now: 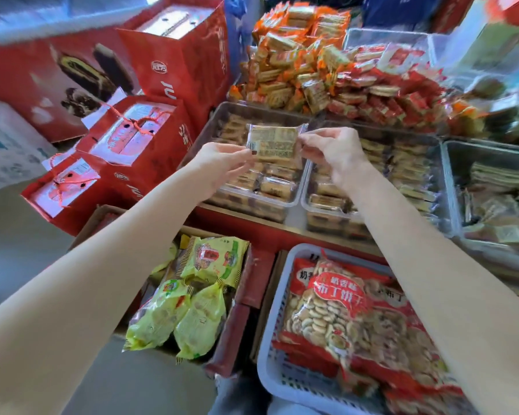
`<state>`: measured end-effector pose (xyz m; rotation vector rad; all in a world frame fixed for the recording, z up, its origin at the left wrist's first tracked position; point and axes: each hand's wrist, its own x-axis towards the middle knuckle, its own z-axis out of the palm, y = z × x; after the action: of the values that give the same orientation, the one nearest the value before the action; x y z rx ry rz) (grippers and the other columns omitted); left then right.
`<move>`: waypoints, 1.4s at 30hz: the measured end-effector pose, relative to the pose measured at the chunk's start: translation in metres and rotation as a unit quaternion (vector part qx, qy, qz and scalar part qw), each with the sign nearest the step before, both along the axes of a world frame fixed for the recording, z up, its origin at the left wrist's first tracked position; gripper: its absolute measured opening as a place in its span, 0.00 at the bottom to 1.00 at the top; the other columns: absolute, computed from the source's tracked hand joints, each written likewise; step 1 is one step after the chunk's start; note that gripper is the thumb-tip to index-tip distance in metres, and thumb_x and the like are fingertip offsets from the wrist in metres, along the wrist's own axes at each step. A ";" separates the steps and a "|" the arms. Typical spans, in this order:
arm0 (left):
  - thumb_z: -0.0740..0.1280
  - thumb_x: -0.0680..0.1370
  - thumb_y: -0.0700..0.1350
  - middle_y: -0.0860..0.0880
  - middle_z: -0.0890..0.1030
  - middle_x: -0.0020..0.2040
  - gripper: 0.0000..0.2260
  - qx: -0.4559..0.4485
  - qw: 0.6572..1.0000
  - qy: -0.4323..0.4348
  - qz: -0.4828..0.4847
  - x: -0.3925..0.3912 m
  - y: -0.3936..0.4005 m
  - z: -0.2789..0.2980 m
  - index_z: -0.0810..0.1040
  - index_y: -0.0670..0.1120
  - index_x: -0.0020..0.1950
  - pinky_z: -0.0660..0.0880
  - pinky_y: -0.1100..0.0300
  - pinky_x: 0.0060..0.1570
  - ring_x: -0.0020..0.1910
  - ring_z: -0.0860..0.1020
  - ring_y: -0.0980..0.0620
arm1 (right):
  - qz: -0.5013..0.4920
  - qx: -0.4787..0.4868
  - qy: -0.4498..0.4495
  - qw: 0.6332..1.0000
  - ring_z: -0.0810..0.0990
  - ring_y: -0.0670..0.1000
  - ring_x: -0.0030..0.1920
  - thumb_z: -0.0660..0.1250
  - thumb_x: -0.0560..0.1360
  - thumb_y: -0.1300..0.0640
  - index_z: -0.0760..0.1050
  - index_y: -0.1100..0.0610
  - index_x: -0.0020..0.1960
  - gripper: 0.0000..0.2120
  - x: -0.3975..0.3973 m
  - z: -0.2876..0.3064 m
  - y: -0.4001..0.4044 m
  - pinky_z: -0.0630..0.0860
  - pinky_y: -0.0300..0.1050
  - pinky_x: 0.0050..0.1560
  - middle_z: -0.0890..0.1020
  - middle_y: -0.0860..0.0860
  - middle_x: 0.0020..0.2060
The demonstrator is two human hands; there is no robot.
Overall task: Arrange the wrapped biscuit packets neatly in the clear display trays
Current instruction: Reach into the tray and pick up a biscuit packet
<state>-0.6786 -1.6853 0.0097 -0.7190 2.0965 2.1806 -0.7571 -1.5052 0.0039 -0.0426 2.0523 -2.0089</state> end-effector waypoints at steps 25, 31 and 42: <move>0.66 0.76 0.35 0.46 0.80 0.38 0.04 -0.053 0.996 0.049 0.044 0.020 0.023 0.004 0.74 0.41 0.42 0.80 0.66 0.39 0.34 0.82 0.56 | 0.127 0.007 -0.051 0.991 0.84 0.48 0.35 0.68 0.72 0.71 0.76 0.64 0.45 0.04 0.019 -0.002 0.029 0.80 0.36 0.39 0.82 0.55 0.39; 0.67 0.75 0.32 0.43 0.80 0.45 0.09 -0.018 0.999 0.028 0.018 0.019 0.010 0.006 0.75 0.40 0.53 0.78 0.68 0.39 0.38 0.82 0.56 | 0.117 0.028 -0.031 0.992 0.83 0.44 0.32 0.71 0.70 0.69 0.77 0.62 0.41 0.05 0.016 -0.002 0.023 0.78 0.34 0.35 0.82 0.53 0.37; 0.68 0.74 0.31 0.41 0.80 0.46 0.11 -0.011 0.999 0.050 0.014 0.003 -0.042 0.009 0.72 0.44 0.50 0.80 0.65 0.42 0.44 0.82 0.49 | 0.056 -0.136 -0.145 0.979 0.80 0.48 0.37 0.67 0.74 0.67 0.77 0.60 0.42 0.04 0.007 0.000 -0.019 0.79 0.37 0.38 0.83 0.52 0.34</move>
<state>-0.6758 -1.7278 0.0190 -0.6582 2.1746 2.2569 -0.7498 -1.5246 0.0038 0.0757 1.5583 -2.0718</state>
